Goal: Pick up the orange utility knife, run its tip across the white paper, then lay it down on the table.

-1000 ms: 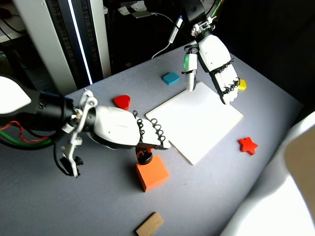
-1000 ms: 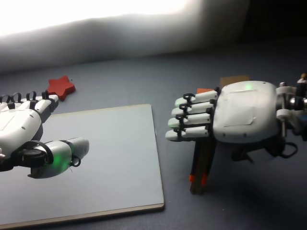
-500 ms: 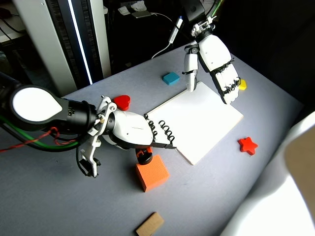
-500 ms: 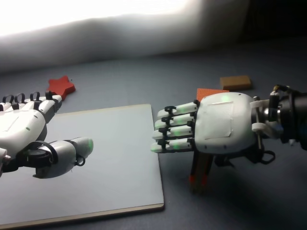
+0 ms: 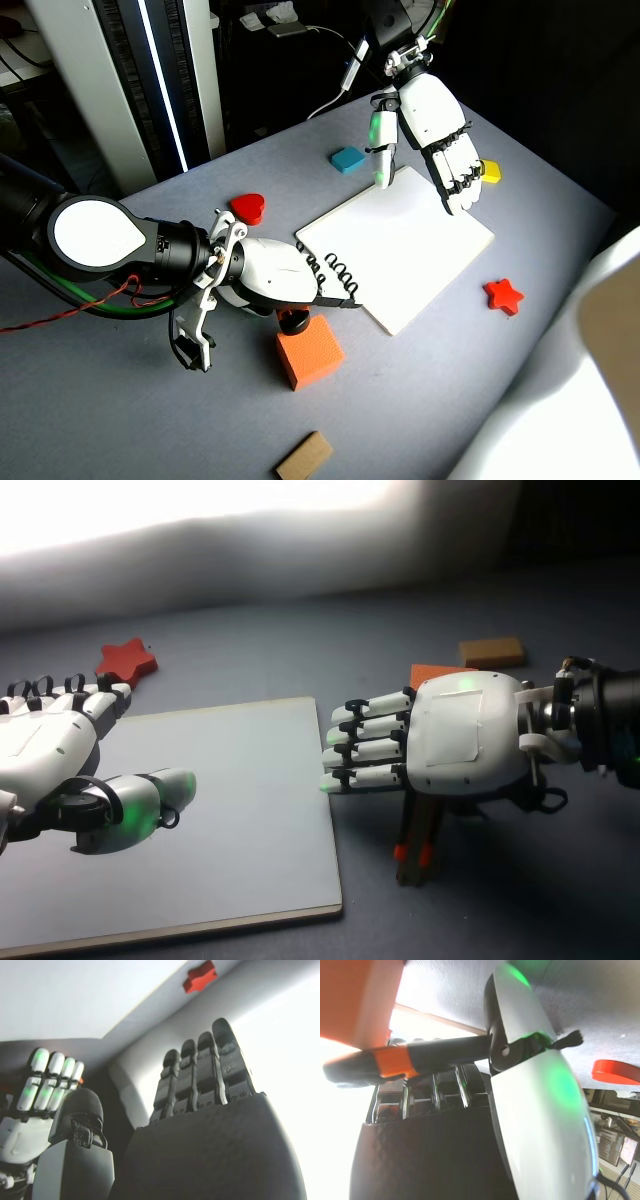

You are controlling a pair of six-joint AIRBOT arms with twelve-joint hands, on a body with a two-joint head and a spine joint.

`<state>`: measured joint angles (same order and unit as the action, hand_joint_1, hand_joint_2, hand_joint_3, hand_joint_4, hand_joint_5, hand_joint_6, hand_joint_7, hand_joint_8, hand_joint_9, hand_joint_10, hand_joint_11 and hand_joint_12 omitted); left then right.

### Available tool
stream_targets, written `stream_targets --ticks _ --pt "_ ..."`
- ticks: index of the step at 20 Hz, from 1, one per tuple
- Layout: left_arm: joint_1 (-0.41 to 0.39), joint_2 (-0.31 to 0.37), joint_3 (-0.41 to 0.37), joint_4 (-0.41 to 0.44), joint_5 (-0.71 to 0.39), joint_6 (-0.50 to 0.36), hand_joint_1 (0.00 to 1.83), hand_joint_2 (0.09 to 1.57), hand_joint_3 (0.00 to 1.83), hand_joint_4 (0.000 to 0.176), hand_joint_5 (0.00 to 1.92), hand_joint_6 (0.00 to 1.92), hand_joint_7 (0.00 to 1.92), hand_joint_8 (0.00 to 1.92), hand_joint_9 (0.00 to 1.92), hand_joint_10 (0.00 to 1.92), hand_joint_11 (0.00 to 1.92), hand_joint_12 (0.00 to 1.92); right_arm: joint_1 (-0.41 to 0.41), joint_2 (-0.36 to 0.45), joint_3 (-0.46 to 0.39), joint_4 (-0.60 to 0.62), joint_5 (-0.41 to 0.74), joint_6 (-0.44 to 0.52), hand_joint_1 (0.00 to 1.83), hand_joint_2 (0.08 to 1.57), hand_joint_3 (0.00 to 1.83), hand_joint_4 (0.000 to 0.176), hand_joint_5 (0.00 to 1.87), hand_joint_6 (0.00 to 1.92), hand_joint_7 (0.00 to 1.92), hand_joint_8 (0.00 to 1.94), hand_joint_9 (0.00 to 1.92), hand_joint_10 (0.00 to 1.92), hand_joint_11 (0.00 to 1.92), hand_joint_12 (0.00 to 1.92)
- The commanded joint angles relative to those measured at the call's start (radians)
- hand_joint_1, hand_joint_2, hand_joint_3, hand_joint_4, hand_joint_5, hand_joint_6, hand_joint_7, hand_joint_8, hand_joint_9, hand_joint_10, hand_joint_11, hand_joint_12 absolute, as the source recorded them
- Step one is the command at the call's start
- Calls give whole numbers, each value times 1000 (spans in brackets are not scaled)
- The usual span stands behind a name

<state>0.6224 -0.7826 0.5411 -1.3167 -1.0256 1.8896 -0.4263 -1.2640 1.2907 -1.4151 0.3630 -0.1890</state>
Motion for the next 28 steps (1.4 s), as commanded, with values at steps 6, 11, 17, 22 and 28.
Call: stream_targets --ticks 6,11,17,22,28 --pt "3 2 5 64 -81 -7 89 1268 0 1 40 0 71 0 57 0 0 368 -6 10 -6 27 60 -32 1125 1206 41 0 0 0 0 0 0 0 0 0" --pt "6 2 4 64 -81 -7 101 1264 0 4 58 3 67 2 48 1 0 334 -6 15 -8 27 60 -40 1124 1232 0 0 403 371 507 238 396 293 0 1076" --pt "8 2 4 64 -82 -7 58 1272 2 5 37 1 48 2 17 2 0 247 3 17 -8 27 53 -42 1441 1260 5 0 1206 1894 1329 1929 1363 1911 1219 1921" --pt "8 2 4 64 -84 -7 84 1271 0 6 32 4 56 3 29 7 0 243 31 31 -21 29 55 -43 1511 1318 0 176 1418 1921 1671 1941 1752 1921 1797 1921" --pt "8 2 6 64 -85 -7 48 1277 2 10 8 1 58 0 42 4 0 362 81 80 -102 187 92 -110 1537 1319 0 176 1426 1921 1633 1941 1718 1921 1781 1921"
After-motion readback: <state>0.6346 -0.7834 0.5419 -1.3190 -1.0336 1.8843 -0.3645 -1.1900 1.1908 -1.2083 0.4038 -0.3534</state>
